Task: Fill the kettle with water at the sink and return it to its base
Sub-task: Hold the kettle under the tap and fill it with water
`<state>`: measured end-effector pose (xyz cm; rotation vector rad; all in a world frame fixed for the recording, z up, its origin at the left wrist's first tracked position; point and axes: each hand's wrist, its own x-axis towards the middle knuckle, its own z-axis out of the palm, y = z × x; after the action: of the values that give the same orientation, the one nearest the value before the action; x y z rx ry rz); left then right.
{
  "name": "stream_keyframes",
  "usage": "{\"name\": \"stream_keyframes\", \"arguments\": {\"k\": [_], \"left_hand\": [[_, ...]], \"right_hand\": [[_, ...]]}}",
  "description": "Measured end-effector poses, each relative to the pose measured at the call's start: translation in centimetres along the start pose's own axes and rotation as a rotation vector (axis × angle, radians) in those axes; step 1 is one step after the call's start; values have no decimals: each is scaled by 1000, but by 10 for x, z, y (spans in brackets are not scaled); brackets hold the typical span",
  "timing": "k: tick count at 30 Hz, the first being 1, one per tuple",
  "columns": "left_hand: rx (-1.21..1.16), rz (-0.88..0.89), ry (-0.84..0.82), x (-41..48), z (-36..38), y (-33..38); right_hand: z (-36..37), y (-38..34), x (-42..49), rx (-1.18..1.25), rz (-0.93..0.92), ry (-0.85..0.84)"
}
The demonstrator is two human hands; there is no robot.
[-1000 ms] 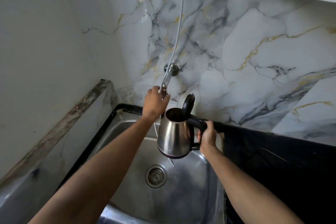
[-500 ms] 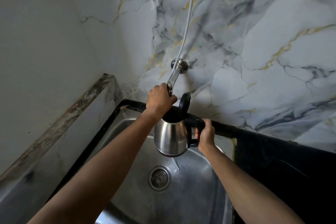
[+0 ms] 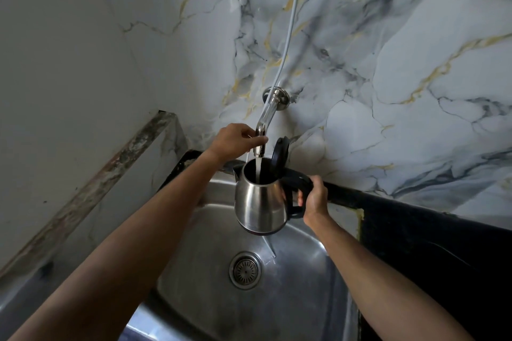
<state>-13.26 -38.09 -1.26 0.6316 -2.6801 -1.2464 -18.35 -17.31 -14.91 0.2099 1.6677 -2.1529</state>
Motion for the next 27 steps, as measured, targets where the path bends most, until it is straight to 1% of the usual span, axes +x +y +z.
{"name": "stream_keyframes", "arguments": {"k": [2,4,10,27], "left_hand": [[-199,-34,-20,-4,-5,-2],[-324,-39,-36,-6,-8,-5],[-463,-44,-34,-8,-12,-9],[-483,-83,-58,-16,-15,0]], "right_hand": [[2,-1,-1,6,5,10],[3,-2,-2,14,14,15],[5,-3,-3,-2,20,17],[0,0,-1,-5,10,16]]}}
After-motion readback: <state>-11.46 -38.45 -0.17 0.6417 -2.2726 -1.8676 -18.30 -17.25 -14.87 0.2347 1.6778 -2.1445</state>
